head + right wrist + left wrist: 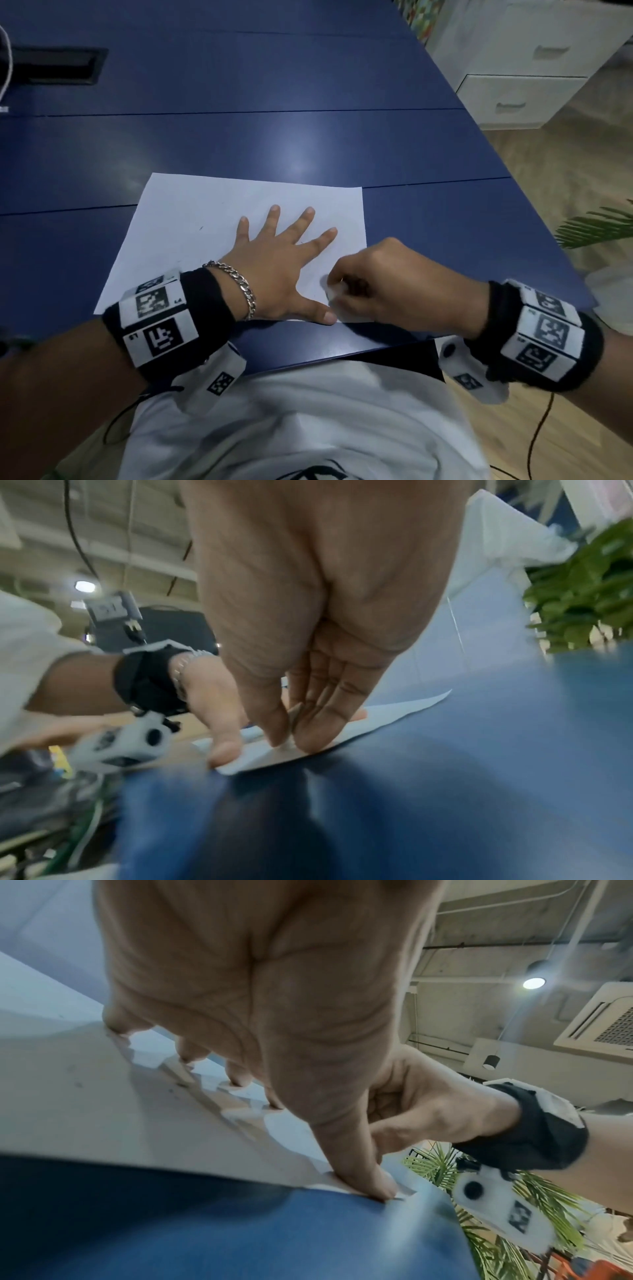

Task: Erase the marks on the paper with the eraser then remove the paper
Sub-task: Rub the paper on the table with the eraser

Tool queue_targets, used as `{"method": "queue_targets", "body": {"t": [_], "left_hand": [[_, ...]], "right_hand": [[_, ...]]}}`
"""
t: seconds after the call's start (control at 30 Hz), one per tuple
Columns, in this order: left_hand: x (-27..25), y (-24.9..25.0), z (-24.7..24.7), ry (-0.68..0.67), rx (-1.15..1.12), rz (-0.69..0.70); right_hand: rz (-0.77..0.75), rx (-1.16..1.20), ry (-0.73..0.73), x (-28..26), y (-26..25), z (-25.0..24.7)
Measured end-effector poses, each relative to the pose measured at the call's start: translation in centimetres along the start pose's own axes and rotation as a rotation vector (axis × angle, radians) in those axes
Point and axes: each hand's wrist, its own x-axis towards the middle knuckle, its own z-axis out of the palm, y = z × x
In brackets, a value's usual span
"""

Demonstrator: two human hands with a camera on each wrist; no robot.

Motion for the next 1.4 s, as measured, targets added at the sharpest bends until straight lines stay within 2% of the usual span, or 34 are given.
{"method": "queue_targets", "body": {"t": [0.07, 0.2, 0.37, 0.5, 0.63, 0.67, 0.83, 0.93, 1.03, 1.23, 1.4], "left_hand": [[0.0, 0.0, 0.0, 0.002, 0.016, 0.002], [0.0, 0.0, 0.0, -0.004, 0.028, 0.001], [-0.1, 0.0, -0.1, -0.012, 0.013, -0.007], [0.0, 0.1, -0.3, -0.024, 0.006, -0.012], [-0.1, 0.2, -0.6, -0.037, -0.018, -0.024], [-0.1, 0.2, -0.7, -0.040, -0.020, -0.023], [-0.2, 0.1, -0.8, -0.052, -0.010, -0.015], [-0.4, -0.6, -0.8, -0.039, -0.007, 0.051], [-0.8, -1.6, -1.2, -0.043, 0.010, 0.109], [-1.0, -0.6, -1.4, -0.047, -0.058, 0.018], [-0.3, 0.0, -0.4, -0.032, 0.000, -0.059]], "right_hand": [[0.004, -0.051, -0.007, 0.4, 0.5, -0.5], [0.052, -0.107, 0.097, 1.2, 1.8, -1.0], [-0.007, -0.092, -0.022, 0.2, 0.6, -0.9], [0.034, -0.131, 0.094, 1.1, 2.0, -1.9], [-0.008, -0.116, -0.039, -0.2, 0.7, -1.0], [0.004, -0.126, -0.035, -0.1, 1.0, -1.2], [0.082, -0.105, 0.091, 0.0, 2.8, -2.2], [0.142, 0.004, 0.159, -1.0, 3.2, -2.8], [0.165, 0.042, 0.142, -1.3, 3.6, -3.2], [0.050, -0.023, 0.075, 1.2, 2.4, -3.1], [0.048, -0.106, 0.075, 4.6, 2.6, -2.9]]}}
